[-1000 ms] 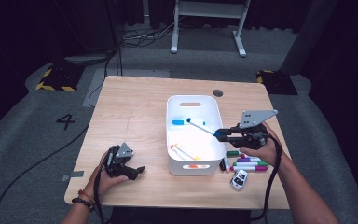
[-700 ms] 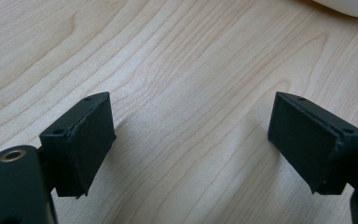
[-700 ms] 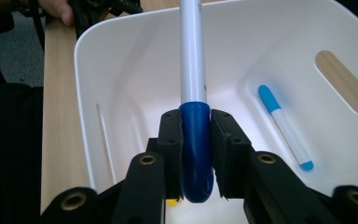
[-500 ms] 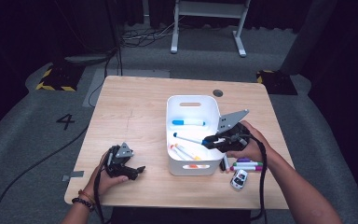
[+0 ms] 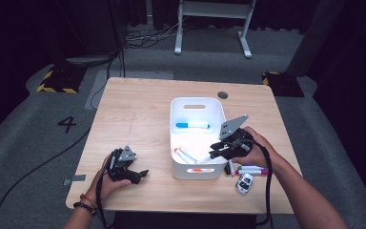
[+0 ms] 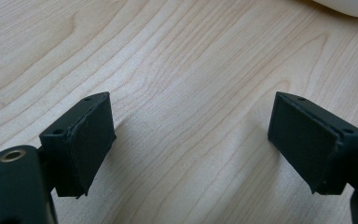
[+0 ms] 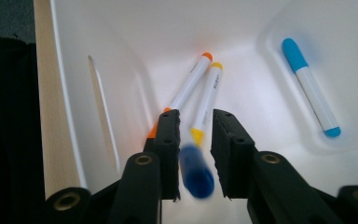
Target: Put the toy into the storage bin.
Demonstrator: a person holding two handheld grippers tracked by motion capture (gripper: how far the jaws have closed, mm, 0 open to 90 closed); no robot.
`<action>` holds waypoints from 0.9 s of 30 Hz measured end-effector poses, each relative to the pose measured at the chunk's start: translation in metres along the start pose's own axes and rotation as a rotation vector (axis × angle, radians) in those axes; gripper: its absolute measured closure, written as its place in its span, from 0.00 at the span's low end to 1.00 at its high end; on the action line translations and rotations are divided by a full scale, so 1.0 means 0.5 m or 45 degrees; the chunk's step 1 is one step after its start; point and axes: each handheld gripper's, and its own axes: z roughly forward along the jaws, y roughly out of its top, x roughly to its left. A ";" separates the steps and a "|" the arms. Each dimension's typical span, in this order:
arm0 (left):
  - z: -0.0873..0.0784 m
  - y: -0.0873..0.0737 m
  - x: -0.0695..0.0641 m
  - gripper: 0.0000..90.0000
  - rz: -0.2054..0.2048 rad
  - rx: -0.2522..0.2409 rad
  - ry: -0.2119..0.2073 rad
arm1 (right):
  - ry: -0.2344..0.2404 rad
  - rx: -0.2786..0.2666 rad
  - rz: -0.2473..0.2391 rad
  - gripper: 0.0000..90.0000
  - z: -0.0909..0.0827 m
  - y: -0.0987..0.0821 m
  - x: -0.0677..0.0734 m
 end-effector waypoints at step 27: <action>0.000 0.000 0.000 0.16 0.001 0.000 0.000 | -0.199 -0.400 0.185 0.62 -0.131 -0.134 0.007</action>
